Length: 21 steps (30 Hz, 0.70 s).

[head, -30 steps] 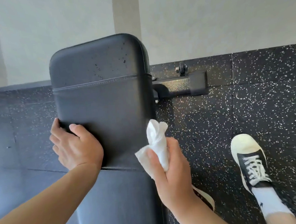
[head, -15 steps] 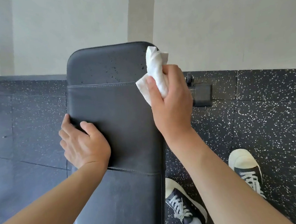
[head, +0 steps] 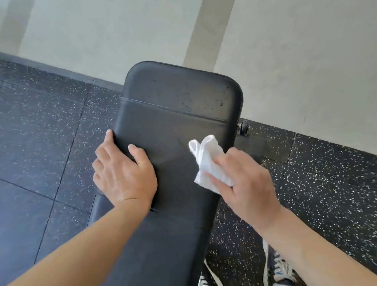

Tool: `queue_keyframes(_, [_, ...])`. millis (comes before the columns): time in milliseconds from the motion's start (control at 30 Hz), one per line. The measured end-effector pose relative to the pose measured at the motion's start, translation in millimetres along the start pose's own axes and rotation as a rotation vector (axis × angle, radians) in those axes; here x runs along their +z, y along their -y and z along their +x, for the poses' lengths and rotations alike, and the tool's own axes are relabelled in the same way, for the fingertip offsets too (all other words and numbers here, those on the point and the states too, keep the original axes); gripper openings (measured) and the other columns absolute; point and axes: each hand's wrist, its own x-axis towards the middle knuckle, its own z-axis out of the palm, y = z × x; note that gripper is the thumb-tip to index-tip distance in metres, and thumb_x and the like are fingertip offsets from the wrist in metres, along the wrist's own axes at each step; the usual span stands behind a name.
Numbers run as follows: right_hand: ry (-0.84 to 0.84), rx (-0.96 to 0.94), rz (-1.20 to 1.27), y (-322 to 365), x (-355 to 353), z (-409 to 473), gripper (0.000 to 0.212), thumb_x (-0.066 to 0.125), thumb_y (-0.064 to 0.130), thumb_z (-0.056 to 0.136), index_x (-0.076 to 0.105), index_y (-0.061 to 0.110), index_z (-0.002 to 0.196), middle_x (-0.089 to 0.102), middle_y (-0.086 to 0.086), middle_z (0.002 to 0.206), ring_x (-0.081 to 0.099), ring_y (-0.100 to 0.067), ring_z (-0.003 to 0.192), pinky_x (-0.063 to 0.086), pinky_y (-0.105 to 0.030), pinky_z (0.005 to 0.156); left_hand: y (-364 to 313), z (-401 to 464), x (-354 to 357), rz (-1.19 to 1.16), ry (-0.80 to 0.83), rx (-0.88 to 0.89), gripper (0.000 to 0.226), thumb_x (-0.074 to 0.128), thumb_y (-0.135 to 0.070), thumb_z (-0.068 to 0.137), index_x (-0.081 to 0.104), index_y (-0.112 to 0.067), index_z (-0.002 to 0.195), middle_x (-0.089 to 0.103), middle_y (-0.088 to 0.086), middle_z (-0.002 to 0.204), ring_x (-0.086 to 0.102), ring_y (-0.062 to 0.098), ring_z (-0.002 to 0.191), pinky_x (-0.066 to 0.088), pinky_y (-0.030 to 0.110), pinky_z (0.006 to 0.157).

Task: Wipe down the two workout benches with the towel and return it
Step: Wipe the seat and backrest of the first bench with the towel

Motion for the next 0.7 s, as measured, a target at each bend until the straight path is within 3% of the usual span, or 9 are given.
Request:
queue_keyframes(100, [-0.043, 0.085, -0.093, 13.1, 5.8, 59.8, 0.022, 0.072, 0.031, 0.095, 0.067, 0.012, 0.105, 0.057, -0.003, 0.089, 0.056, -0.026, 0.079, 0.044, -0.038, 0.06, 0.6, 1.1, -0.9, -0.015, 0.024, -0.003, 0.062, 0.035, -0.044, 0.098, 0.034, -0.021, 0.156, 0.047, 0.008, 0.148, 0.046, 0.038, 0.127, 0.034, 0.054, 0.105])
queue_keyframes(267, [0.053, -0.073, -0.137, 81.6, 58.3, 125.6, 0.021, 0.069, 0.032, 0.094, 0.067, 0.014, 0.104, 0.064, -0.002, 0.094, 0.06, -0.025, 0.082, 0.039, -0.034, 0.057, 8.9, 5.9, -10.3, -0.144, 0.104, -0.006, 0.056, 0.043, -0.038, 0.101, 0.036, -0.03, 0.156, 0.046, 0.001, 0.151, 0.042, 0.031, 0.132, 0.032, 0.05, 0.111])
queue_keyframes(333, [0.105, -0.095, -0.124, 109.4, 78.9, 130.5, 0.021, 0.068, 0.032, 0.093, 0.068, 0.015, 0.106, 0.065, 0.0, 0.096, 0.061, -0.025, 0.086, 0.039, -0.034, 0.06, 26.5, 24.8, -21.4, -0.395, 0.201, -0.045, 0.046, 0.048, -0.027, 0.098, 0.051, -0.038, 0.143, 0.058, -0.009, 0.138, 0.051, 0.019, 0.125, 0.04, 0.043, 0.106])
queue_keyframes(400, [0.157, -0.141, -0.093, 126.1, 89.7, 117.7, 0.02, 0.071, 0.03, 0.091, 0.069, 0.014, 0.103, 0.065, -0.001, 0.094, 0.061, -0.026, 0.084, 0.043, -0.038, 0.059, 51.1, 40.3, -31.5, -0.59, 0.327, -0.118, 0.035, 0.047, -0.016, 0.094, 0.067, -0.035, 0.115, 0.069, -0.019, 0.109, 0.061, 0.004, 0.103, 0.047, 0.031, 0.088])
queue_keyframes(467, [0.181, -0.227, -0.057, 129.5, 86.4, 89.1, 0.015, 0.075, 0.023, 0.086, 0.07, 0.012, 0.094, 0.063, -0.002, 0.085, 0.059, -0.026, 0.075, 0.044, -0.039, 0.053, 71.7, 41.6, -34.3, -0.583, 0.379, -0.133, 0.024, 0.045, -0.019, 0.098, 0.069, -0.02, 0.097, 0.069, -0.013, 0.089, 0.059, 0.01, 0.083, 0.045, 0.033, 0.074])
queue_keyframes(600, [0.349, -0.539, -0.082, 94.8, 49.2, 25.3, 0.013, 0.075, 0.016, 0.084, 0.07, 0.014, 0.096, 0.054, -0.001, 0.079, 0.049, -0.023, 0.067, 0.045, -0.038, 0.053, 75.9, 31.3, -32.6, -0.563, 0.367, -0.106, 0.034, 0.04, -0.03, 0.102, 0.07, -0.029, 0.117, 0.072, -0.014, 0.104, 0.063, 0.013, 0.102, 0.048, 0.038, 0.089])
queue_keyframes(700, [0.372, -0.67, -0.128, 47.3, 13.8, 30.8, 0.017, 0.065, 0.016, 0.095, 0.065, 0.015, 0.111, 0.05, -0.001, 0.078, 0.046, -0.024, 0.066, 0.043, -0.038, 0.051, 63.3, 38.6, -32.1, -0.573, 0.36, -0.104, 0.038, 0.035, -0.037, 0.1, 0.068, -0.03, 0.116, 0.07, -0.014, 0.107, 0.061, 0.016, 0.107, 0.047, 0.04, 0.092])
